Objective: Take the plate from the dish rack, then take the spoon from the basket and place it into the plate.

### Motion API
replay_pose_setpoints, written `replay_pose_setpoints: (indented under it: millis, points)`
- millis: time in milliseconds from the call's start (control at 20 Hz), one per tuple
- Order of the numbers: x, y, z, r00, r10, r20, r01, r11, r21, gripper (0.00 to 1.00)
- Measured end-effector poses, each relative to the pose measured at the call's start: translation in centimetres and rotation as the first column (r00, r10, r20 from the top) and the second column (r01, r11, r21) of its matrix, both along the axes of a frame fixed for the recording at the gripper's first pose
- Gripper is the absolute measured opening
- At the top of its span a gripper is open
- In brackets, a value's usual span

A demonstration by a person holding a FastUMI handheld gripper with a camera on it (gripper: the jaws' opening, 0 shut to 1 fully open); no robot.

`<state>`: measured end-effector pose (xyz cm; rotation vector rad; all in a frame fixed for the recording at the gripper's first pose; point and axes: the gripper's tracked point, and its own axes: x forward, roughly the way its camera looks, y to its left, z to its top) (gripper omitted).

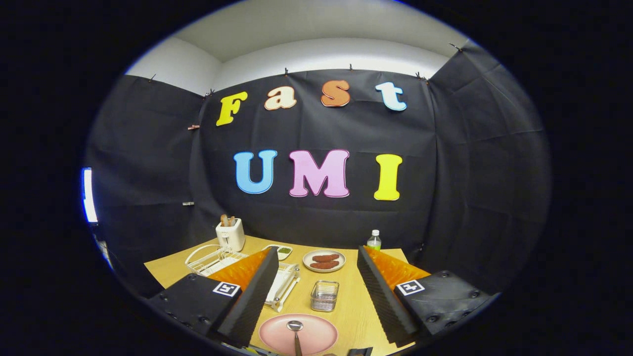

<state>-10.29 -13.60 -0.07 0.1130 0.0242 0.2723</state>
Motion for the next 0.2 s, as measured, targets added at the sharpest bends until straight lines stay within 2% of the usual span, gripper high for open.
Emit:
replay_pose_setpoints:
  millis: [200]
  points:
    - [1.04, 0.65, -1.07, 0.999, 0.03, -0.035, -0.03, 1.0, -0.003, 0.98]
